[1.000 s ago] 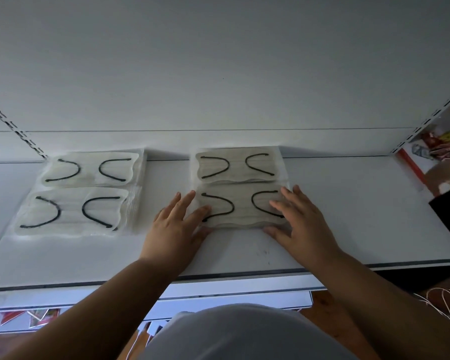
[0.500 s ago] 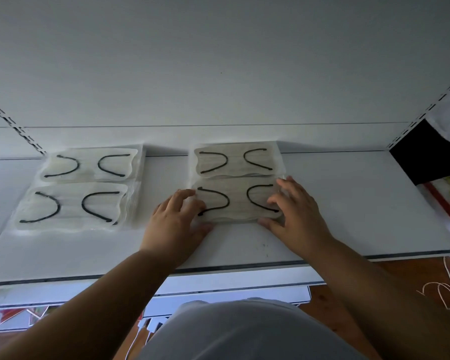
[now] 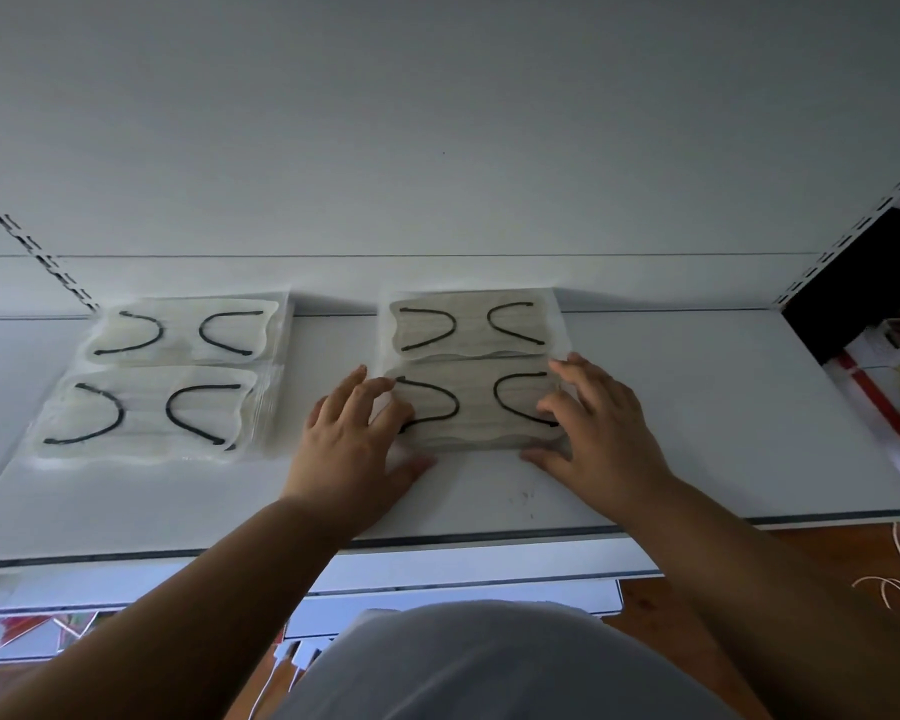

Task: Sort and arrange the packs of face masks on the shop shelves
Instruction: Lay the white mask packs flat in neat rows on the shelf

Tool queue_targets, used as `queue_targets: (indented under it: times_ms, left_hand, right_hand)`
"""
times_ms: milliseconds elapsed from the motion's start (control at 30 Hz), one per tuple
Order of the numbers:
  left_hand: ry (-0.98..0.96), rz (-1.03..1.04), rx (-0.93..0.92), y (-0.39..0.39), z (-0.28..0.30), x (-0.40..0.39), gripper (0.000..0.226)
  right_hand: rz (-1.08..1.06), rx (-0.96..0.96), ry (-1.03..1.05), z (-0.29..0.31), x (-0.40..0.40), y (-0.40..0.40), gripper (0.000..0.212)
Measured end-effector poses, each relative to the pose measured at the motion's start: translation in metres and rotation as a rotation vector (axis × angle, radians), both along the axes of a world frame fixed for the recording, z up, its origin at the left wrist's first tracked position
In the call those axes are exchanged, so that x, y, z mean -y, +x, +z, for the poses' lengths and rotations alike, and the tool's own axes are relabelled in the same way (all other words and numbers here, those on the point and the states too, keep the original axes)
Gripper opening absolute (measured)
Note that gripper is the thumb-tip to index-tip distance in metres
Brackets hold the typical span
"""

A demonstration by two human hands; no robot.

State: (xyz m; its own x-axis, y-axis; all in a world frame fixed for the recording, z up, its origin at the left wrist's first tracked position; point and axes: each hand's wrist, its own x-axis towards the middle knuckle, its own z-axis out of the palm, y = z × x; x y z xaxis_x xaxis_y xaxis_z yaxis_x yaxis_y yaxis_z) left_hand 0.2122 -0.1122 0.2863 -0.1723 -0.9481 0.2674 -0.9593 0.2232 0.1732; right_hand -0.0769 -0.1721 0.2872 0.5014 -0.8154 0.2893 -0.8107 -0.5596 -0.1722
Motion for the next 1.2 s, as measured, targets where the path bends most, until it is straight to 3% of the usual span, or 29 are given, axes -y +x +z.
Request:
queue_targets:
  times_ms: [167,300,467,600,800,1000,1167,1200]
  left_hand:
    - [-0.162,-0.14,0.026,-0.005,0.0,0.005,0.027]
    - [-0.094,-0.168,0.051,-0.009,0.006,0.004,0.039]
    - [-0.024,-0.107,0.072,-0.018,0.014,0.008,0.03]
    - [-0.016,-0.127,0.058,-0.024,0.018,0.008,0.037]
    - [0.024,-0.192,-0.012,-0.041,0.015,0.021,0.01]
    - [0.035,-0.14,-0.029,-0.048,0.013,0.031,0.038]
    - [0.088,-0.171,0.016,-0.046,0.015,0.033,0.037]
    - [0.092,-0.17,0.021,-0.047,0.016,0.033,0.037]
  right_hand:
    - [0.085,-0.022,-0.107,0.004,0.003,-0.004,0.036]
    - [0.108,-0.029,-0.048,0.007,0.004,-0.004,0.048]
    - [0.113,-0.045,-0.065,0.003,0.005,-0.001,0.035]
    - [0.101,-0.031,-0.055,0.01,0.004,0.005,0.04]
    - [0.158,0.015,0.001,0.011,0.008,0.011,0.039]
    - [0.146,0.015,0.049,0.008,0.019,0.015,0.021]
    - [0.09,-0.004,-0.065,0.034,0.041,0.031,0.013]
    - [0.07,-0.028,-0.083,0.039,0.048,0.037,0.022]
